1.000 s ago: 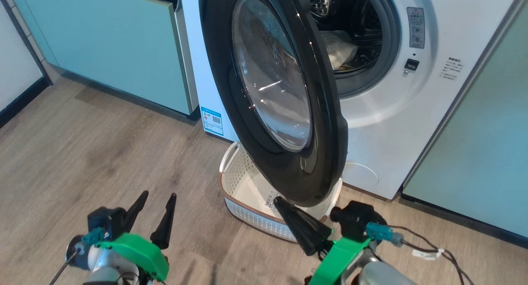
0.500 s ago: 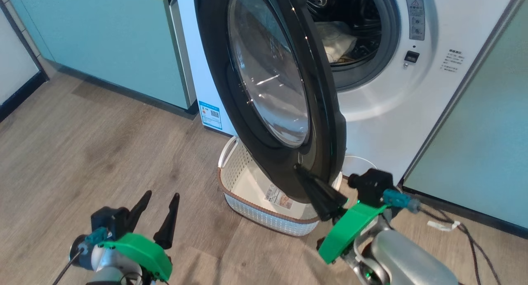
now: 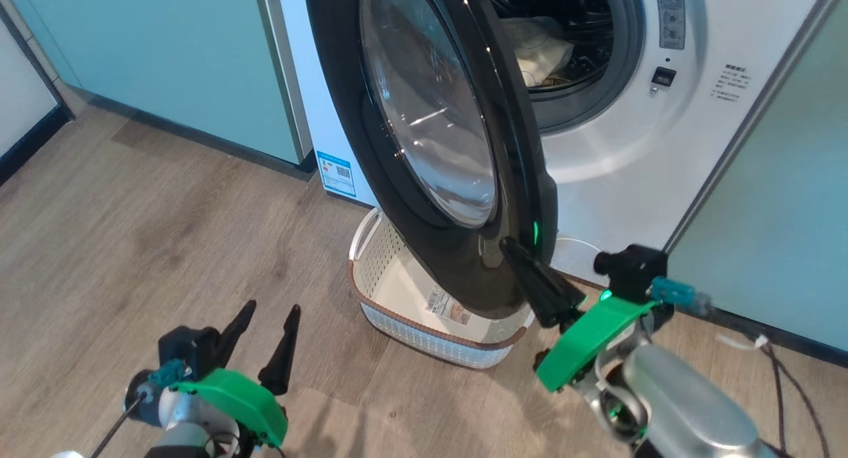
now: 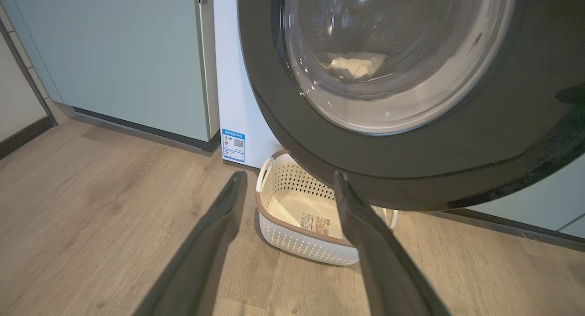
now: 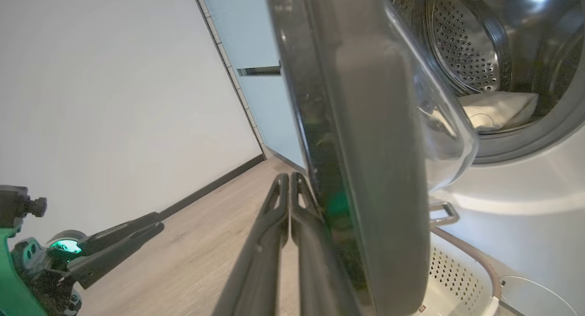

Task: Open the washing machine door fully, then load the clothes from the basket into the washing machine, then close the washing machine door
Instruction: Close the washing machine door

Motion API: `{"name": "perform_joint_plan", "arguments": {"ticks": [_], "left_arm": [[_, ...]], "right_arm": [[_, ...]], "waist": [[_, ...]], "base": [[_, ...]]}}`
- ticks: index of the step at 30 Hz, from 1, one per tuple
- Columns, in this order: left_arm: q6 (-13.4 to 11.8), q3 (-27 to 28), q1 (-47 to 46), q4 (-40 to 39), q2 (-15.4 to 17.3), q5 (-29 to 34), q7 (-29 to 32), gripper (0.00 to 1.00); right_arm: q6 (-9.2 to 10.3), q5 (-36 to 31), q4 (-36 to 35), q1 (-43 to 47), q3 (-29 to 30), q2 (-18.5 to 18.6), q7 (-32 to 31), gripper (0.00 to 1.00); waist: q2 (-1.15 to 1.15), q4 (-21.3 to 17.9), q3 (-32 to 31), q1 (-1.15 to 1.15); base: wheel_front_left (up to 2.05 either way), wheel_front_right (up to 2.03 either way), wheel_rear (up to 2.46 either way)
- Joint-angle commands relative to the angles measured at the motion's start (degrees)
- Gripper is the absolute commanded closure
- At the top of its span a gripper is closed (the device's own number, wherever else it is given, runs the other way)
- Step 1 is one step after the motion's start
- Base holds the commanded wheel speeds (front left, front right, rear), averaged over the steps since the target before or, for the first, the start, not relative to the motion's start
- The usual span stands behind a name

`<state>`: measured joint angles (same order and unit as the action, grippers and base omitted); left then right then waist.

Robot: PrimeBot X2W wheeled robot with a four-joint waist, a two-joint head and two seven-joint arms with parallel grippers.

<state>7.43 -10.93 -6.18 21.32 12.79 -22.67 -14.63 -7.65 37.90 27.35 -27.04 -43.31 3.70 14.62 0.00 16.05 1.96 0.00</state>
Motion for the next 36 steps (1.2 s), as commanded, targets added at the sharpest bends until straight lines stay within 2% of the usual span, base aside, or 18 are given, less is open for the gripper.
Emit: {"name": "perform_joint_plan", "arguments": {"ticks": [1, 8, 20, 27, 36], "left_arm": [[0.1, 2.1, -3.1, -1.3, 0.5, 0.6, -0.4, 0.00], [0.1, 2.0, -3.4, -1.5, 0.5, 0.6, -0.4, 0.00], [0.1, 2.3, -4.8, -2.3, 0.1, 0.8, -0.4, 0.00], [0.1, 2.2, -6.0, -2.6, -0.4, 0.7, -0.4, 0.00], [0.1, 1.2, -8.7, -3.0, -0.9, 0.4, -0.4, 0.00]], "right_arm": [[0.16, 0.4, -1.2, -3.1, 1.0, -0.8, 0.4, 1.00], [0.16, 0.6, 0.5, -3.8, 5.0, -0.8, 0.4, 1.00], [0.16, 1.8, 7.5, -9.5, 10.6, -0.8, 0.4, 1.00], [0.16, 3.8, 14.6, -16.4, 12.9, -0.8, 0.4, 1.00], [0.16, 3.3, 22.3, -25.4, 15.5, -0.8, 0.4, 1.00]], "waist": [[0.00, 0.0, 0.1, 0.00], [0.00, -0.4, 0.7, 0.00], [0.00, -1.7, 3.5, 0.00], [0.00, -2.0, 5.9, 0.00], [0.00, -1.5, 10.0, 0.00]], "base": [[0.00, 0.00, 0.00], [0.00, 0.00, 0.00], [0.00, 0.00, 0.00], [0.00, 0.00, 0.00], [0.00, 0.00, 0.00]]}}
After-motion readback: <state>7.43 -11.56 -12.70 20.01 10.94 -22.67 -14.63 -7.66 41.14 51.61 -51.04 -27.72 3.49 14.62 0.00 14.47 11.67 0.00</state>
